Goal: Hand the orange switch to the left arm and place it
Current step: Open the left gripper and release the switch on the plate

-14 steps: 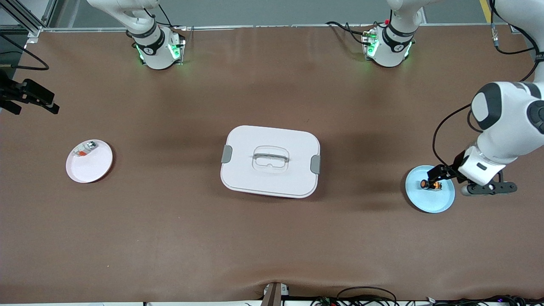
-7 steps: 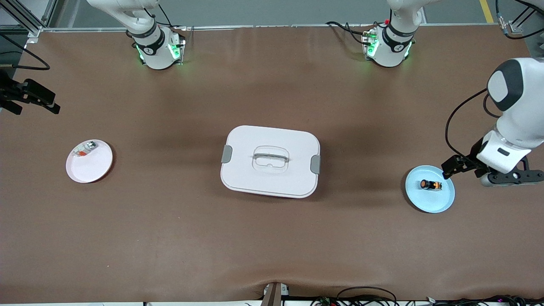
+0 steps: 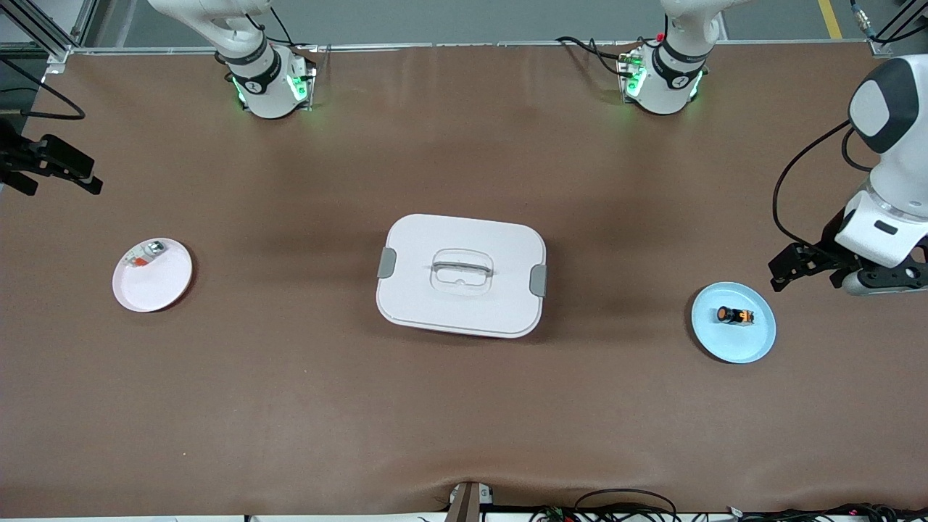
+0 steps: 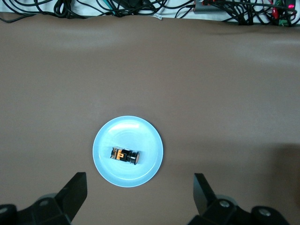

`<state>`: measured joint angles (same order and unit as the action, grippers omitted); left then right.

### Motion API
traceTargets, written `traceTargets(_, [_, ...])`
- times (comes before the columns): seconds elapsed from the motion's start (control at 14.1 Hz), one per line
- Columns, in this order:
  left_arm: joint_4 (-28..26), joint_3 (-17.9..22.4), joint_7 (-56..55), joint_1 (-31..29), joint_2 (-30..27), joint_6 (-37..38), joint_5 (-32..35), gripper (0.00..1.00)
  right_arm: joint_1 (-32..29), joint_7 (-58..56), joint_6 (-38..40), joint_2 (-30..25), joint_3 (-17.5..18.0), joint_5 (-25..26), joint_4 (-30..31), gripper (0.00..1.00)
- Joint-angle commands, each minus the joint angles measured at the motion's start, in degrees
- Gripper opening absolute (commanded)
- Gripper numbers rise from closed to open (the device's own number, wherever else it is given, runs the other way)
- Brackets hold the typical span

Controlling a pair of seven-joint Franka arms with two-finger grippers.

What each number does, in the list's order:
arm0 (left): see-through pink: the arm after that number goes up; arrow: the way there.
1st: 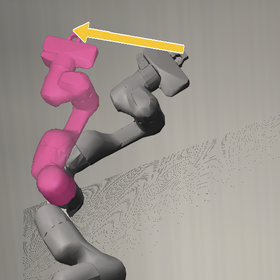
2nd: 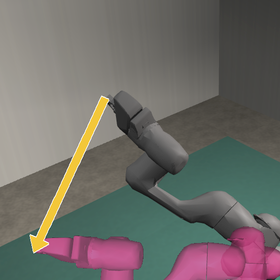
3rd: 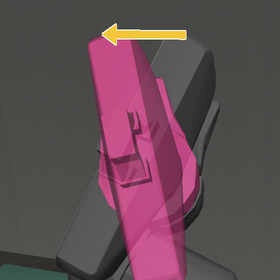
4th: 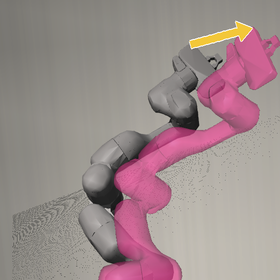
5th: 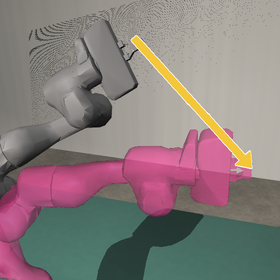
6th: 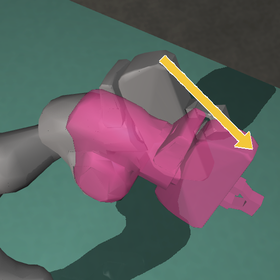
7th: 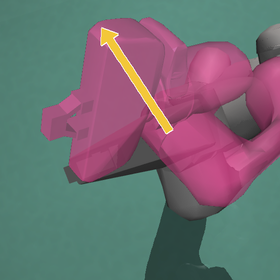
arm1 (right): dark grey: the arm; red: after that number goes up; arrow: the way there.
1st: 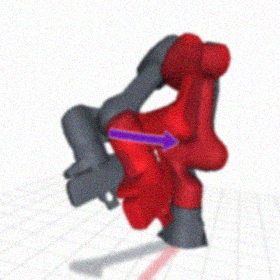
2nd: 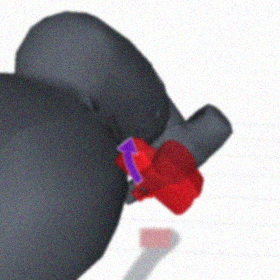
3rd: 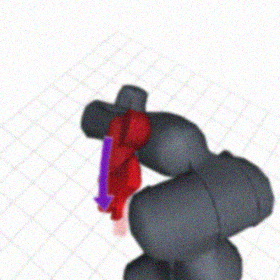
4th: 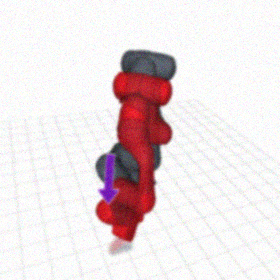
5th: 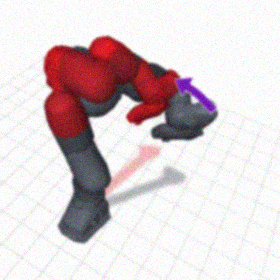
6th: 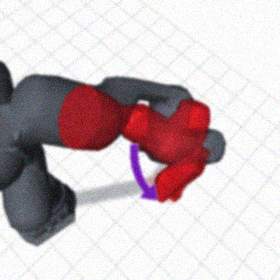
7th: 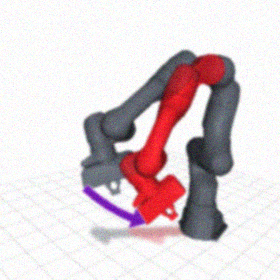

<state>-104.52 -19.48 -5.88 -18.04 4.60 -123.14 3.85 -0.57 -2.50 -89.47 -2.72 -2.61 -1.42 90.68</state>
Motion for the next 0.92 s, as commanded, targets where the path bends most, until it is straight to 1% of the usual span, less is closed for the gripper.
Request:
traceTargets(0.0, [-0.34,0.06,1.66,-0.07,-1.87,1.76,-1.83,1.00,0.57,1.00,0.35,-1.32,-0.47,-0.60,0.82,1.00])
traceTargets(0.14, [-0.42,0.23,1.66,0.46,-1.78,1.77,-1.83,1.00,0.57,1.70,0.52,-1.32,-0.38,-0.60,0.90,1.00])
traceTargets(0.28, [-0.34,1.72,1.49,2.91,-1.70,1.85,-1.83,1.00,0.66,2.32,0.96,-1.32,-0.38,-0.60,0.82,1.00])
traceTargets(0.57, [-0.34,11.72,1.40,13.18,-1.87,1.85,-1.83,1.00,0.66,2.41,1.31,-1.32,-0.29,-0.60,0.82,1.00])
traceTargets(0.64, [-0.34,13.23,1.40,14.51,-1.96,1.85,-1.83,1.00,0.75,3.28,1.40,-1.32,-0.29,-0.60,0.82,1.00])
traceTargets(0.85, [0.19,14.73,1.23,16.80,-1.96,1.85,-1.83,1.00,0.84,4.61,1.66,-1.32,0.06,-0.60,0.82,1.00])
